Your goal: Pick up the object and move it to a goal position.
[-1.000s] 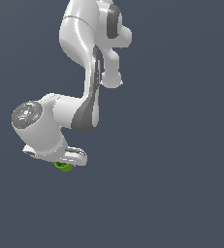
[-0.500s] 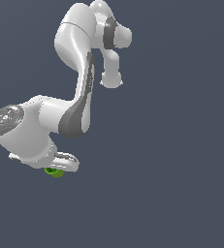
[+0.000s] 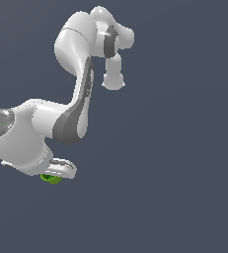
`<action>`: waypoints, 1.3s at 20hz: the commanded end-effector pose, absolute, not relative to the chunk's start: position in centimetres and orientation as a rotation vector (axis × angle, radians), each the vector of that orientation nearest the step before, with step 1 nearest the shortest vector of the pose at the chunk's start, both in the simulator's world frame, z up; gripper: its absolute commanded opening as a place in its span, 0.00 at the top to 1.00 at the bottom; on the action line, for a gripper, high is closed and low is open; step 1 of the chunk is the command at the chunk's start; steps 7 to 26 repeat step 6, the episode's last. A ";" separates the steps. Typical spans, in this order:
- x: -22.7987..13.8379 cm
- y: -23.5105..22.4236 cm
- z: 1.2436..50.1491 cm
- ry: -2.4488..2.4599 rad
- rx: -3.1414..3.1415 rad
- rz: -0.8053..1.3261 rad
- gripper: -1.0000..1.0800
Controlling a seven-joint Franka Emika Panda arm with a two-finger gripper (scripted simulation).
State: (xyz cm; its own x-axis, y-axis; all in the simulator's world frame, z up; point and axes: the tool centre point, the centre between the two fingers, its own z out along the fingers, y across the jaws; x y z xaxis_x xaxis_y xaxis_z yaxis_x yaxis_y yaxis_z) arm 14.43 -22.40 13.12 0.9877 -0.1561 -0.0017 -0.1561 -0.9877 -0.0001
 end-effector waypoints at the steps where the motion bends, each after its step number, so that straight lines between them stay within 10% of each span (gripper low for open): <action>1: 14.6 -22.5 13.3 0.246 -3.132 0.000 1.00; 26: 14.7 -22.6 13.3 0.246 -3.132 0.000 1.00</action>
